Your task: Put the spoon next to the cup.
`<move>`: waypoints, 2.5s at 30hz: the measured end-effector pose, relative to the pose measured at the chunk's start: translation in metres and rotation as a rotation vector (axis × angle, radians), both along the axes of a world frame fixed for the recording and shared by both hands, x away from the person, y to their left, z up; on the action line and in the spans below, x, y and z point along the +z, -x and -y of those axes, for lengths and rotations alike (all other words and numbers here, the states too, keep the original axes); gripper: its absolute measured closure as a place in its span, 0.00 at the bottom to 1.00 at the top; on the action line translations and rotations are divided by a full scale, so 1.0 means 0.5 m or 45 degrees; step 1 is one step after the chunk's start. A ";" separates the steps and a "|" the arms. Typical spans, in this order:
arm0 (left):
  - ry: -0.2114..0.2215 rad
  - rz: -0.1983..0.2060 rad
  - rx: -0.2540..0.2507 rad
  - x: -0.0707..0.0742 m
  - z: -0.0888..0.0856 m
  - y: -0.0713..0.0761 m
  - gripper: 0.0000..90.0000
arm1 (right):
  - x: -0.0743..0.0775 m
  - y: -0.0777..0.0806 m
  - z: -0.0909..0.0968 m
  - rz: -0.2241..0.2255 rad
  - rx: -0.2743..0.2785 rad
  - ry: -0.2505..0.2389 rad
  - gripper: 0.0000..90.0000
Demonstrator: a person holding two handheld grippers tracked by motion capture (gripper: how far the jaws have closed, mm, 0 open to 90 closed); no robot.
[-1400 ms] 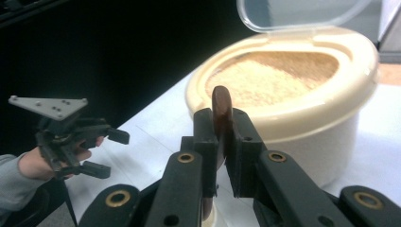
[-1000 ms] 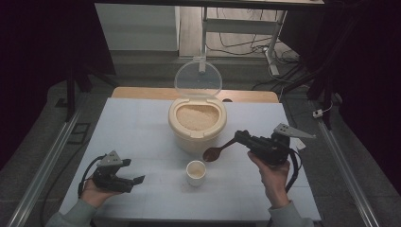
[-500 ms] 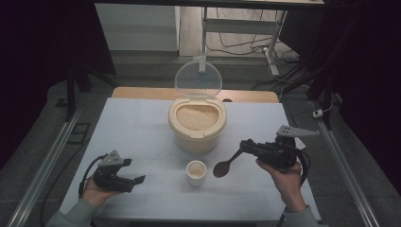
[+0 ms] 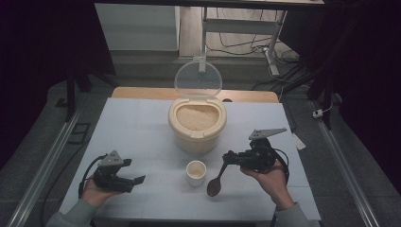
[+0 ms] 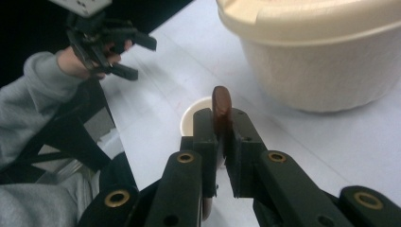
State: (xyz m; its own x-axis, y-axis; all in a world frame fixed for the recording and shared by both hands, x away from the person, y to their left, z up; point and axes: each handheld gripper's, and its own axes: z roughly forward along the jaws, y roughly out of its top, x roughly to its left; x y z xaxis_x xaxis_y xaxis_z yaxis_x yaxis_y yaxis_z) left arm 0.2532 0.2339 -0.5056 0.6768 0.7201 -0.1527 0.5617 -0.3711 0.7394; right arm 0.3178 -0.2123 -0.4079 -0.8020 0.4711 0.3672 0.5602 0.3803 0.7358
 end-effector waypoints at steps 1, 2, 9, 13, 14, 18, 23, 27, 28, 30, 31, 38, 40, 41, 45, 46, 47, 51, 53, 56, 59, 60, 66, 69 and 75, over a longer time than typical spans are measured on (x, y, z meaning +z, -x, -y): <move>0.000 0.000 0.000 0.000 0.001 0.000 0.14 | -0.004 -0.002 -0.002 -0.007 0.002 0.009 0.92; -0.003 0.001 -0.003 0.000 0.001 0.000 0.14 | -0.007 -0.003 -0.004 -0.013 0.005 0.016 0.92; -0.008 -0.002 -0.006 -0.001 0.001 -0.001 0.14 | -0.025 -0.012 -0.018 -0.054 0.031 0.034 0.92; -0.008 -0.002 -0.006 -0.001 0.002 0.000 0.14 | -0.039 -0.024 -0.022 -0.073 0.031 0.037 0.92; -0.009 -0.001 -0.006 -0.001 0.002 0.000 0.14 | -0.042 -0.028 -0.022 -0.077 0.030 0.032 0.92; -0.009 -0.002 -0.006 -0.001 0.002 0.000 0.14 | -0.055 -0.047 -0.021 -0.065 0.005 0.045 0.88; -0.010 -0.003 -0.007 -0.002 0.002 -0.001 0.14 | -0.077 -0.068 -0.023 -0.012 -0.041 0.080 0.83; -0.011 -0.003 -0.007 -0.002 0.002 -0.001 0.14 | -0.095 -0.083 -0.028 0.039 -0.069 0.122 0.79; -0.011 -0.002 -0.007 -0.002 0.002 0.000 0.14 | -0.100 -0.086 -0.030 0.052 -0.075 0.134 0.77; -0.010 -0.001 -0.007 -0.002 0.002 0.000 0.14 | -0.111 -0.093 -0.031 0.071 -0.094 0.163 0.74; -0.010 -0.001 -0.008 -0.002 0.002 0.000 0.14 | -0.116 -0.095 -0.032 0.087 -0.106 0.187 0.72; -0.015 -0.002 -0.011 -0.002 0.003 -0.001 0.14 | -0.158 -0.105 -0.036 0.153 -0.222 0.284 0.62; -0.015 -0.002 -0.010 -0.002 0.003 -0.001 0.14 | -0.168 -0.108 -0.038 0.168 -0.246 0.315 0.58; -0.013 -0.003 -0.009 -0.003 0.003 -0.001 0.14 | -0.172 -0.110 -0.039 0.174 -0.257 0.337 0.57; -0.014 -0.004 -0.008 -0.003 0.003 -0.001 0.14 | -0.183 -0.116 -0.042 0.179 -0.291 0.381 0.56; -0.015 -0.004 -0.010 -0.003 0.003 -0.001 0.14 | -0.185 -0.116 -0.044 0.184 -0.300 0.396 0.56; -0.015 -0.004 -0.011 -0.003 0.003 -0.001 0.14 | -0.187 -0.117 -0.046 0.182 -0.308 0.407 0.55; -0.017 -0.007 -0.012 -0.004 0.003 -0.001 0.14 | -0.192 -0.120 -0.047 0.183 -0.339 0.432 0.53; -0.016 -0.009 -0.010 -0.005 0.003 -0.001 0.14 | -0.193 -0.120 -0.047 0.192 -0.358 0.431 0.51; -0.016 -0.008 -0.009 -0.005 0.003 -0.001 0.14 | -0.192 -0.121 -0.043 0.193 -0.386 0.434 0.44; -0.015 -0.007 -0.007 -0.005 0.003 0.000 0.14 | -0.182 -0.115 -0.031 0.219 -0.418 0.390 0.44; -0.014 -0.006 -0.005 -0.005 0.002 -0.001 0.14 | -0.177 -0.112 -0.025 0.229 -0.418 0.362 0.45; -0.015 -0.003 0.000 -0.005 0.003 0.000 0.14 | -0.152 -0.080 0.014 0.305 -0.380 0.260 0.45; -0.021 0.003 0.002 -0.004 0.003 0.000 0.14 | -0.141 -0.062 0.030 0.354 -0.337 0.239 0.45; -0.017 0.014 0.020 -0.004 0.001 0.000 0.14 | -0.130 -0.020 0.063 0.434 -0.273 0.172 0.46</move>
